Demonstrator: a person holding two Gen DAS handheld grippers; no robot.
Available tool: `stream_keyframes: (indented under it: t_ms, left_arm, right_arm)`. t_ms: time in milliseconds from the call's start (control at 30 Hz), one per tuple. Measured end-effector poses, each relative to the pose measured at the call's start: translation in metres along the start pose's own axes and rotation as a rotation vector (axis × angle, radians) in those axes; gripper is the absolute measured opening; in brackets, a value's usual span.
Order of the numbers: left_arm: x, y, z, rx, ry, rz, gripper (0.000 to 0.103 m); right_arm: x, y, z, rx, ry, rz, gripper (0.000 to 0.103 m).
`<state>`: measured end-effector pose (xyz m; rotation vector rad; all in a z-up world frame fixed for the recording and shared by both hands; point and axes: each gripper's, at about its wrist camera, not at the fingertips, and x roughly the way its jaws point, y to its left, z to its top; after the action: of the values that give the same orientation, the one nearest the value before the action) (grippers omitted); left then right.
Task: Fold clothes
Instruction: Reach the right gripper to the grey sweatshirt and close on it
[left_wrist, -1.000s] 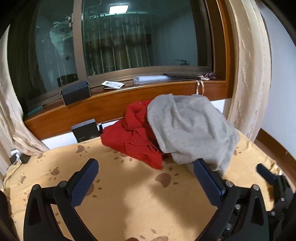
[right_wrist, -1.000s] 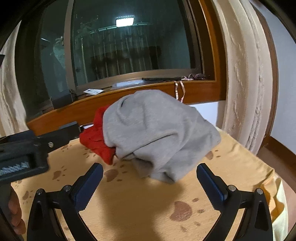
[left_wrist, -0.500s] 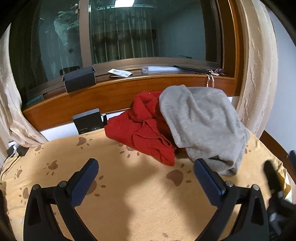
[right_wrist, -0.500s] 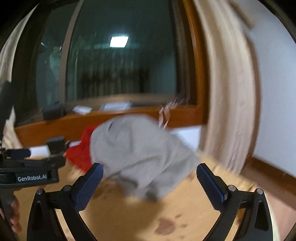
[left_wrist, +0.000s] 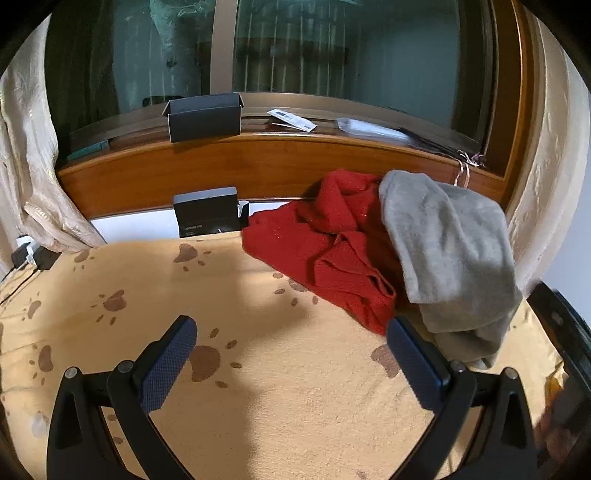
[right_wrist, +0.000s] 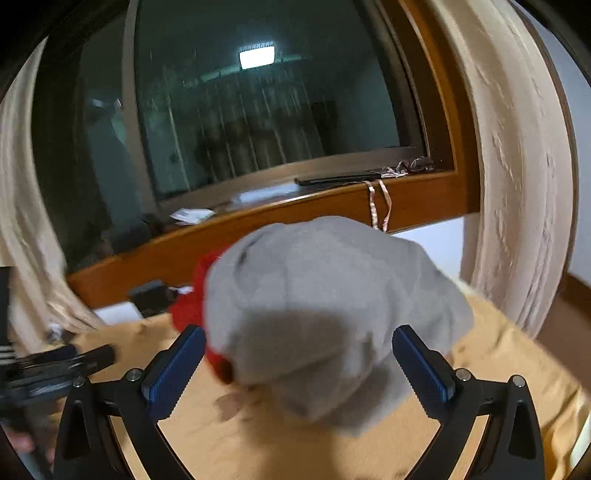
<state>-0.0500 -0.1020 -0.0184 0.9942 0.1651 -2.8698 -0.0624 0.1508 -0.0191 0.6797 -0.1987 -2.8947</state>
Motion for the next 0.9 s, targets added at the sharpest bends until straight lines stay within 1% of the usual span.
stream_keyframes:
  t_ms: [100, 267, 367, 667, 700, 733, 833, 900]
  left_arm:
    - [0.001, -0.001, 0.0, 0.008, 0.003, 0.004, 0.103]
    - [0.004, 0.001, 0.0, 0.004, 0.015, 0.009, 0.103]
    - [0.008, 0.005, 0.001, -0.008, 0.023, 0.015, 0.103]
    - [0.015, 0.013, 0.002, -0.029, 0.042, 0.029, 0.103]
    - [0.015, 0.014, 0.003, -0.029, 0.044, 0.03, 0.103]
    - [0.016, 0.014, 0.003, -0.029, 0.045, 0.03, 0.103]
    - [0.017, 0.015, 0.003, -0.032, 0.05, 0.034, 0.103]
    - [0.018, 0.016, 0.002, -0.036, 0.054, 0.031, 0.103]
  right_arm:
    - [0.026, 0.003, 0.004, 0.015, 0.035, 0.0, 0.103]
    - [0.052, 0.006, 0.004, 0.053, 0.07, 0.017, 0.103]
    - [0.059, 0.007, 0.0, 0.065, 0.07, 0.025, 0.103]
    - [0.071, 0.007, 0.007, 0.068, 0.05, 0.002, 0.102]
    - [0.073, 0.006, 0.008, 0.065, 0.057, 0.001, 0.097]
    - [0.076, 0.006, 0.008, 0.062, 0.067, 0.0, 0.082]
    - [0.079, -0.001, 0.005, 0.094, 0.084, 0.015, 0.056]
    - [0.078, -0.005, 0.003, 0.114, 0.082, 0.031, 0.049]
